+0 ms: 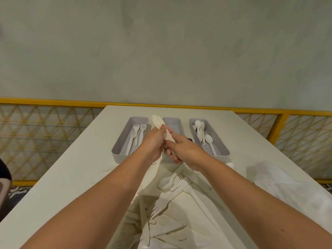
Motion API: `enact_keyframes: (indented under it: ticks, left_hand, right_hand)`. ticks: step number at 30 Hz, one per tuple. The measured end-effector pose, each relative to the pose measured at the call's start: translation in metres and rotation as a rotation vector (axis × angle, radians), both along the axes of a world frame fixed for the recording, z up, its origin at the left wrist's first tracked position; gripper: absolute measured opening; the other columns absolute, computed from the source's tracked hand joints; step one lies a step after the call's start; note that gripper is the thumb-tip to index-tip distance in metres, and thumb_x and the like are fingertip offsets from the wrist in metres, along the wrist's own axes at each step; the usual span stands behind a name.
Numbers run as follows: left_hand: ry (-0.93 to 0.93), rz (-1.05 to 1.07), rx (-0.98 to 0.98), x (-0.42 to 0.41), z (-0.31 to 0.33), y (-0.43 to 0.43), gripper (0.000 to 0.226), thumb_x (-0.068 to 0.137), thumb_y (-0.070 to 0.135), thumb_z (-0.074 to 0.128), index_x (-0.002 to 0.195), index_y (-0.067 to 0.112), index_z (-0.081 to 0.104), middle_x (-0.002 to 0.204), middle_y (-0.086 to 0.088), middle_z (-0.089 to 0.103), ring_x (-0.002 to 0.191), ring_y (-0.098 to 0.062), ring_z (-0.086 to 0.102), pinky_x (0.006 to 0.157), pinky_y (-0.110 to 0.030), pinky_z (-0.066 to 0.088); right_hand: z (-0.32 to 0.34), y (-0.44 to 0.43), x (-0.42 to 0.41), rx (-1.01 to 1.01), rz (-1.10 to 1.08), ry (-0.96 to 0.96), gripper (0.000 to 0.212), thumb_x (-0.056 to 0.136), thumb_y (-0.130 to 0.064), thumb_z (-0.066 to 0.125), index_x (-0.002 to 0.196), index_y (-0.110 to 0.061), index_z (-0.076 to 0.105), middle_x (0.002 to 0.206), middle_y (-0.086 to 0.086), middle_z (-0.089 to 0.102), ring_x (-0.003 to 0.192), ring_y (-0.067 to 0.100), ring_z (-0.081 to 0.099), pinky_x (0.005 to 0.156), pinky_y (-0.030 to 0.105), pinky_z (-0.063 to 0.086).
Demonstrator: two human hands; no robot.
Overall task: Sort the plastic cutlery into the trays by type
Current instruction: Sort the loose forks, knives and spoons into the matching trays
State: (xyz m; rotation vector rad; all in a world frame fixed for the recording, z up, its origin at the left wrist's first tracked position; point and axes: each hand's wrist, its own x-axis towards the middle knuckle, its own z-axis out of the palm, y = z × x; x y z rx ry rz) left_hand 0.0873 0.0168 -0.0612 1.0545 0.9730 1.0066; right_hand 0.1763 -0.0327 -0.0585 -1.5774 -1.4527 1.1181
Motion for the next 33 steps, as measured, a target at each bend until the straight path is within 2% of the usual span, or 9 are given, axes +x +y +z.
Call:
enact_keyframes:
  ticks: [2,6,11,15,18,21,26,29,33]
  left_hand:
    - [0.130,-0.019,0.057,-0.002,-0.003,0.009,0.030,0.102,0.028,0.030,0.107,0.009,0.053,0.105,-0.009,0.059,0.093,-0.021,0.056,0.074,-0.028,0.046]
    - [0.527,0.013,0.284,-0.008,-0.013,0.021,0.032,0.101,0.024,0.034,0.121,0.006,0.052,0.100,-0.003,0.056,0.082,-0.012,0.051,0.067,-0.020,0.039]
    - [0.945,-0.065,0.300,-0.007,-0.029,0.033,0.041,0.095,0.011,0.048,0.135,0.002,0.043,0.131,-0.015,0.047,0.116,-0.030,0.051,0.095,-0.034,0.044]
    - [0.922,-0.083,0.262,-0.008,-0.033,0.037,0.021,0.093,0.004,0.047,0.112,0.005,0.056,0.119,-0.019,0.057,0.094,-0.029,0.058,0.087,-0.037,0.049]
    - [0.840,-0.095,0.237,-0.009,-0.035,0.034,0.039,0.094,0.001,0.042,0.133,0.002,0.045,0.081,-0.016,0.063,0.061,-0.022,0.056,0.060,-0.029,0.047]
    - [0.841,-0.109,0.226,-0.010,-0.035,0.033,0.043,0.093,-0.001,0.040,0.135,0.002,0.043,0.058,-0.008,0.054,0.051,-0.019,0.051,0.057,-0.026,0.044]
    - [0.826,-0.105,0.218,-0.011,-0.032,0.030,0.041,0.094,0.000,0.039,0.134,0.002,0.043,0.059,-0.007,0.054,0.051,-0.018,0.050,0.054,-0.025,0.044]
    - [0.822,-0.090,0.221,-0.011,-0.033,0.028,0.040,0.095,0.001,0.039,0.134,0.003,0.043,0.061,-0.008,0.054,0.052,-0.018,0.049,0.052,-0.024,0.042]
    - [0.820,-0.025,0.274,-0.011,-0.033,0.022,0.032,0.095,0.007,0.046,0.127,0.005,0.047,0.105,-0.016,0.058,0.066,-0.016,0.050,0.059,-0.024,0.045]
  right_hand:
    - [-0.002,0.011,0.006,-0.008,-0.040,0.020,0.015,0.102,-0.020,0.033,0.106,-0.019,0.047,0.066,0.000,0.043,0.049,0.008,0.035,0.043,0.019,0.030]
    - [-0.004,0.045,0.017,-0.057,-0.197,0.002,0.017,0.100,-0.017,0.033,0.096,-0.012,0.049,0.068,0.003,0.043,0.052,0.013,0.036,0.047,0.024,0.028]
    - [-0.005,0.077,0.018,-0.185,-0.301,-0.025,0.023,0.095,0.004,0.031,0.080,-0.004,0.046,0.075,0.011,0.039,0.058,0.015,0.030,0.049,0.022,0.025]
    - [-0.015,0.093,0.014,-0.260,-0.359,-0.120,0.032,0.091,0.008,0.027,0.067,-0.005,0.043,0.070,0.012,0.040,0.056,0.017,0.032,0.049,0.024,0.027]
    - [-0.020,0.096,0.011,-0.295,-0.337,-0.185,0.030,0.089,0.012,0.031,0.066,-0.003,0.044,0.063,0.011,0.041,0.053,0.019,0.035,0.048,0.026,0.032]
    - [-0.019,0.094,0.008,-0.317,-0.294,-0.200,0.026,0.093,0.005,0.033,0.071,-0.003,0.042,0.063,0.013,0.045,0.050,0.019,0.040,0.045,0.024,0.038]
    - [-0.012,0.088,0.008,-0.326,-0.208,-0.339,0.017,0.096,-0.006,0.043,0.080,-0.001,0.047,0.068,0.015,0.054,0.057,0.024,0.056,0.052,0.024,0.050]
    - [-0.003,0.077,0.011,-0.235,-0.167,-0.478,0.022,0.094,-0.006,0.046,0.072,-0.006,0.044,0.064,0.011,0.049,0.053,0.022,0.051,0.044,0.022,0.042]
    - [0.012,0.062,0.017,-0.154,-0.098,-0.504,0.011,0.091,-0.007,0.051,0.096,0.001,0.058,0.084,0.013,0.058,0.058,0.018,0.053,0.050,0.023,0.045]
